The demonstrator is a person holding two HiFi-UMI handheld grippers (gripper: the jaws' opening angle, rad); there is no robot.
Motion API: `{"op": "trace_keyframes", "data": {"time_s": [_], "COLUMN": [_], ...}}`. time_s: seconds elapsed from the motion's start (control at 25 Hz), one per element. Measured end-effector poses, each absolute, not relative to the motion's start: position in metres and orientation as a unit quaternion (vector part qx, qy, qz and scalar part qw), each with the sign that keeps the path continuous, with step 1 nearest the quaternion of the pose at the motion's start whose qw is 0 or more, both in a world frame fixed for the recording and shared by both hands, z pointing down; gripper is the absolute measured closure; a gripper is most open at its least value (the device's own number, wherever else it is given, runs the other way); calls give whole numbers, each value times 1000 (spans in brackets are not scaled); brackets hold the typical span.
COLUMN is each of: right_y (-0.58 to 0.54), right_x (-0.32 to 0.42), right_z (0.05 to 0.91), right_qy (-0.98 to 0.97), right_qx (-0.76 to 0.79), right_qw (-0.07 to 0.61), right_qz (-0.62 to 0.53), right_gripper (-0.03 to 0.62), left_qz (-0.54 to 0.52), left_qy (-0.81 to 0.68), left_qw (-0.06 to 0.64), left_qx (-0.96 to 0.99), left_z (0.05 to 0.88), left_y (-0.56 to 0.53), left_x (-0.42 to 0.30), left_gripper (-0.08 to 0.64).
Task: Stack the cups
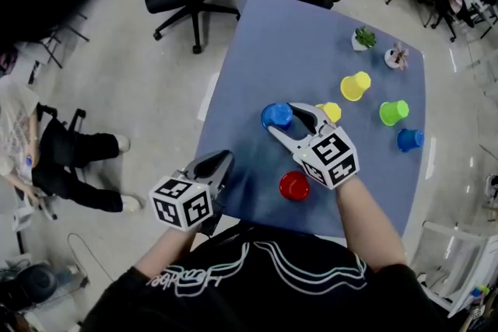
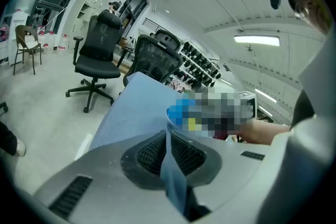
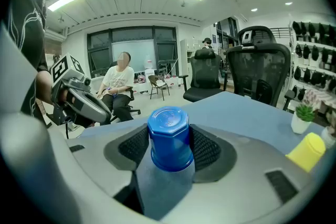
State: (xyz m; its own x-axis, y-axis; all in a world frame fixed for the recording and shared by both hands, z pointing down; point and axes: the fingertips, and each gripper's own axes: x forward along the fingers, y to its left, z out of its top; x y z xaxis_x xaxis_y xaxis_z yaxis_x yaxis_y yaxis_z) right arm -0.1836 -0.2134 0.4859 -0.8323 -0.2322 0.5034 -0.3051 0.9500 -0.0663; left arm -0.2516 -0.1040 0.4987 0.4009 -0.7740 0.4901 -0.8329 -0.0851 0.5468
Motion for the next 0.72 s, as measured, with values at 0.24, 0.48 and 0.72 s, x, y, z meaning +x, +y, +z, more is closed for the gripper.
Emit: {"op": "trace_keyframes", "data": {"time_s": [0.24,0.48,0.72], "right_y": [-203,-187,-168], "right_x": [-165,-146,-122], "right_z": [461,435,420], "right_qy": [-959,-963,-964], "right_qx": [143,149,160], "right_qw": [234,216,205], "right_qz": [71,67,62], "right_gripper": [334,335,336], "left_qz": [38,35,35], "left_qy": [-548,-547,-545], "left_qw": [391,383,378], "left_qx": [739,743,747], "left_z": [484,472,467], "left_y": [-95,-84,-70], "left_x": [-235,-217,-199], "left_gripper": [512,512,512]}}
